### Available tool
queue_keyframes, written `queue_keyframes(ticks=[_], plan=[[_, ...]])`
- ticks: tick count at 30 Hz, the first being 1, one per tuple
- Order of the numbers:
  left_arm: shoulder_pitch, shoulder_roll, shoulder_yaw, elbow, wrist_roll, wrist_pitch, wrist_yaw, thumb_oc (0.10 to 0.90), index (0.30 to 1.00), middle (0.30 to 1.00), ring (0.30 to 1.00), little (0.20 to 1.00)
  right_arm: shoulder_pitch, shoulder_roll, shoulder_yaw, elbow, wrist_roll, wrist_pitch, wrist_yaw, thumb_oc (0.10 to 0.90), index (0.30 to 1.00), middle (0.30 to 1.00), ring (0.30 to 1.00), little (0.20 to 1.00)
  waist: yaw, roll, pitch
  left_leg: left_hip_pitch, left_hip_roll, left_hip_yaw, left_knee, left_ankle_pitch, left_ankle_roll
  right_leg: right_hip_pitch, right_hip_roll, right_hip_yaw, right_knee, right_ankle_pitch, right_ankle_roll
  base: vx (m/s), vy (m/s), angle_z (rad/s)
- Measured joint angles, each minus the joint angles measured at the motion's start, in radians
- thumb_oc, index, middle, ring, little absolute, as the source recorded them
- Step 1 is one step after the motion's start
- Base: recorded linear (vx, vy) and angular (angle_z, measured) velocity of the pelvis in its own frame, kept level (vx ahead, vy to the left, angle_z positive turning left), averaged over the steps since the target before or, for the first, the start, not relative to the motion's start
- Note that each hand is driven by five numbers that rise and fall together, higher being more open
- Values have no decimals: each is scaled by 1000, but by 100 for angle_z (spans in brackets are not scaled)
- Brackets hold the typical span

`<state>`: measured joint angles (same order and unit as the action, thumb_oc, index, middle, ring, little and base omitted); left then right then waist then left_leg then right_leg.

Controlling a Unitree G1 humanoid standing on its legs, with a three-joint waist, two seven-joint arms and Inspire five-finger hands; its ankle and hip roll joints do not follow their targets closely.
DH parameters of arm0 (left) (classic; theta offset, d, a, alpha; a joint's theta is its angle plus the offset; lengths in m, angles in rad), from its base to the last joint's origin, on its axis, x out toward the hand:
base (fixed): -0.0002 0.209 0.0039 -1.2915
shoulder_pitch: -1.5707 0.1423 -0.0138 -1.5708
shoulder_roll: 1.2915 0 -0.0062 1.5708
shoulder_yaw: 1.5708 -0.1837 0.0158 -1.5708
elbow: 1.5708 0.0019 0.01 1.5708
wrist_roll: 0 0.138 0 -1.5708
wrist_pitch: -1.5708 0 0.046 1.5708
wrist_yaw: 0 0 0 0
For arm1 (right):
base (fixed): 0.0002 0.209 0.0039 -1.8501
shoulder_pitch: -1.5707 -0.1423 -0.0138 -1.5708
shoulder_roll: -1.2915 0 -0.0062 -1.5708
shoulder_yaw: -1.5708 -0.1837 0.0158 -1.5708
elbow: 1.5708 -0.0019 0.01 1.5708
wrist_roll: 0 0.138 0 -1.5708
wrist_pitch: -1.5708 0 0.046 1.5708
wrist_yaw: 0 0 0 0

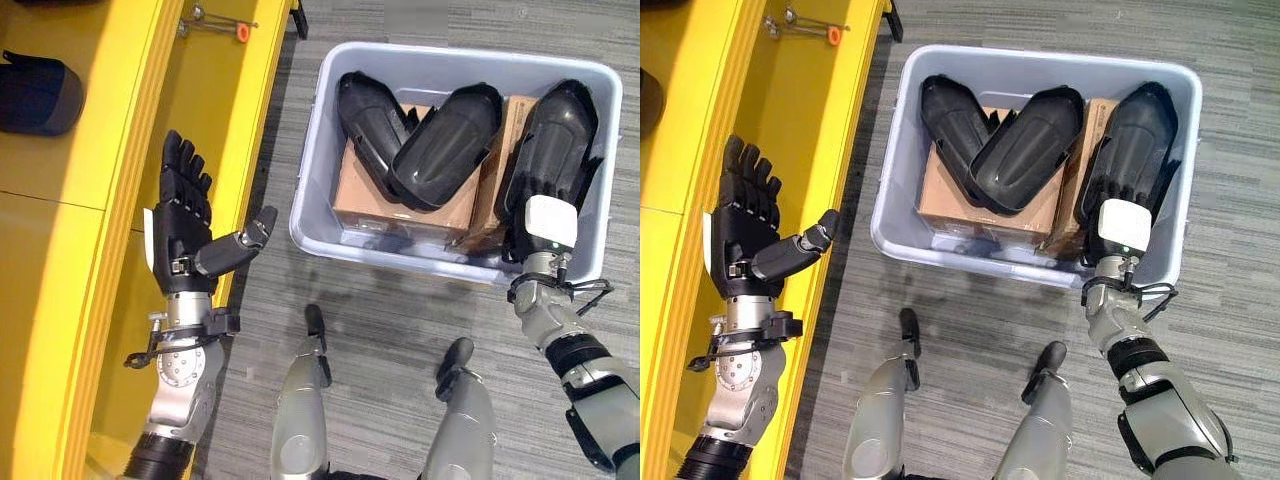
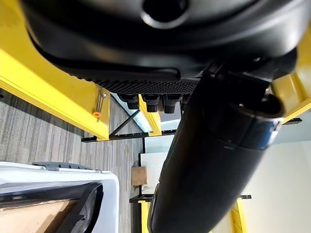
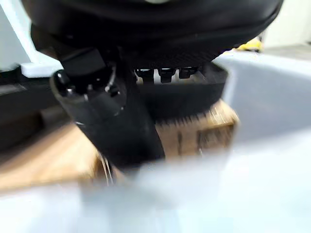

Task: Move parts from the plastic box to the shelf.

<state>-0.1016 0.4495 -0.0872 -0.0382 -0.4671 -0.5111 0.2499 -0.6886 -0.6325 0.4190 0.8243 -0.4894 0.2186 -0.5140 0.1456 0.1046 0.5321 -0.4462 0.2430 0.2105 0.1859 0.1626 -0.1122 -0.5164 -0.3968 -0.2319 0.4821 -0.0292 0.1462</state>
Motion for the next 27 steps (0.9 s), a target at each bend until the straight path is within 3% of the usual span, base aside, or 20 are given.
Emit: queue_keyframes(ticks=[7,12,18,19,20,21,27], plan=[[-19,0,-25,2,1,4,-2,900,1000,1000,1000,1000,-73,3,8,58,29,58,40,900,1000,1000,1000,1000,5,10,-1,5,-9,-10,1,3,-5,-11,-16,1,45,-29,-5,29,-20,5],[-18,0,-31,13,0,4,-4,900,1000,1000,1000,1000,-125,5,7,123,116,64,55,900,1000,1000,1000,1000,23,17,-2,9,-9,-15,1,2,-13,-18,-21,3,72,-45,-9,0,-3,2],[-20,1,-33,20,-2,4,-37,900,1000,1000,1000,1000,-187,2,7,183,87,68,74,900,1000,1000,1000,1000,25,20,-4,-12,-18,-20,3,2,-13,-44,-34,4,87,-52,-2,-10,-8,3],[-21,2,-36,20,-1,4,-43,900,1000,1000,1000,1000,-191,-2,7,184,73,70,80,859,942,942,942,942,25,20,-4,-16,-18,-21,3,3,-13,-51,-35,4,93,-53,-4,0,0,0],[-21,2,-37,20,-1,4,-44,900,1000,1000,1000,1000,-192,-3,7,184,67,70,84,645,643,643,643,643,25,20,-4,-17,-18,-21,3,3,-13,-53,-35,4,94,-54,-5,0,0,0],[-21,2,-37,20,-1,4,-43,900,1000,1000,1000,1000,-196,-4,8,184,60,70,90,400,300,300,300,300,23,20,-4,-18,-17,-21,3,3,-13,-55,-35,4,96,-54,-6,0,0,0],[-30,2,-37,20,-1,4,-42,900,1000,1000,1000,1000,-224,-43,7,179,61,68,98,400,300,300,300,300,24,21,-5,-17,-17,-22,8,4,-12,-53,-35,5,100,-53,-12,0,0,0]])
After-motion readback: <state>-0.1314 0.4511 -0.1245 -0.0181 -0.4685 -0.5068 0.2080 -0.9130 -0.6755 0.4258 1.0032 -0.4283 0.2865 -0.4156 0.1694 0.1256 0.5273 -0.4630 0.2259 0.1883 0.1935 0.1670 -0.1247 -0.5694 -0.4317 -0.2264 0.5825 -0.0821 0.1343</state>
